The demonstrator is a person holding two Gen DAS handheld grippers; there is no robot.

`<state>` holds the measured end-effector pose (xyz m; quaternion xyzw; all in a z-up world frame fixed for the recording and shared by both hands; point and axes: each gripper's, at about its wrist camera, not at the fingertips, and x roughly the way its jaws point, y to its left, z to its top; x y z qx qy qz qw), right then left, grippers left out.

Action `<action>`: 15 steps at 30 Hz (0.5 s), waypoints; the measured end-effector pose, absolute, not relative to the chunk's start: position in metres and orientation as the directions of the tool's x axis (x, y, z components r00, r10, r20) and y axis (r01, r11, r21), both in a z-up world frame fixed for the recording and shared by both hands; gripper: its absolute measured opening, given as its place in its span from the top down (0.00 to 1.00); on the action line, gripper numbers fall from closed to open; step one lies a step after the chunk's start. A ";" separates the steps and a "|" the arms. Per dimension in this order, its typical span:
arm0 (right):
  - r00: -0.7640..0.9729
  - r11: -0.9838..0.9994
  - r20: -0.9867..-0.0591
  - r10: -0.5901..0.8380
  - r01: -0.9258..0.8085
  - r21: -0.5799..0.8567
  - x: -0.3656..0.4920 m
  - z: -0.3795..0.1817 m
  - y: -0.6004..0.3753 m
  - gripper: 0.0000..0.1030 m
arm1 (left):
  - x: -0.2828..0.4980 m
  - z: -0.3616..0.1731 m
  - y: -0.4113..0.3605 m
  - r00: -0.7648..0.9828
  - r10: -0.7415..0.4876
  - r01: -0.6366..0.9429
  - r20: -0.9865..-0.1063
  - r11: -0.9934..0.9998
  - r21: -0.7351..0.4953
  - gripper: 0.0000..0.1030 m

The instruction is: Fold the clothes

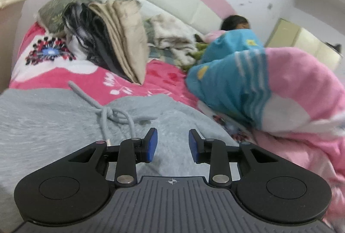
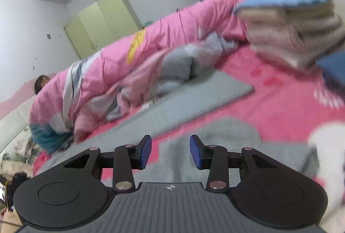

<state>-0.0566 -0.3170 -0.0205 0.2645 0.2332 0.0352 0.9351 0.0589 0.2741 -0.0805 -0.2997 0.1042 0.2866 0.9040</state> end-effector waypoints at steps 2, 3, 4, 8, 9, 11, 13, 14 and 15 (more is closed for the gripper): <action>0.889 0.853 -0.413 0.197 0.052 0.519 -0.072 -0.031 -0.318 0.59 | 0.037 -0.076 0.270 0.840 0.395 -0.540 -0.372 0.681 -0.494 0.69; 0.888 0.851 -0.411 0.206 0.045 0.524 -0.077 -0.036 -0.318 0.59 | 0.025 -0.075 0.270 0.849 0.365 -0.522 -0.382 0.688 -0.505 0.66; 0.886 0.847 -0.407 0.223 0.031 0.530 -0.078 -0.039 -0.315 0.59 | 0.012 -0.074 0.270 0.858 0.334 -0.505 -0.391 0.691 -0.517 0.62; 0.861 0.832 -0.405 0.308 -0.037 0.554 -0.073 -0.053 -0.297 0.59 | -0.026 -0.070 0.270 0.866 0.240 -0.460 -0.440 0.727 -0.509 0.61; 0.847 0.825 -0.408 0.341 -0.061 0.562 -0.068 -0.057 -0.290 0.59 | -0.028 -0.067 0.266 0.864 0.228 -0.445 -0.448 0.761 -0.472 0.61; 0.816 0.812 -0.411 0.406 -0.115 0.573 -0.056 -0.061 -0.273 0.59 | -0.024 -0.058 0.253 0.866 0.207 -0.398 -0.456 0.836 -0.376 0.61; 0.791 0.804 -0.411 0.454 -0.165 0.571 -0.044 -0.063 -0.255 0.59 | -0.017 -0.050 0.238 0.866 0.179 -0.332 -0.467 0.904 -0.269 0.61; 0.778 0.799 -0.409 0.476 -0.189 0.570 -0.038 -0.062 -0.247 0.59 | -0.011 -0.046 0.228 0.865 0.158 -0.286 -0.476 0.935 -0.208 0.60; 0.767 0.793 -0.405 0.498 -0.213 0.571 -0.032 -0.062 -0.240 0.59 | -0.005 -0.045 0.216 0.862 0.143 -0.239 -0.487 0.961 -0.141 0.58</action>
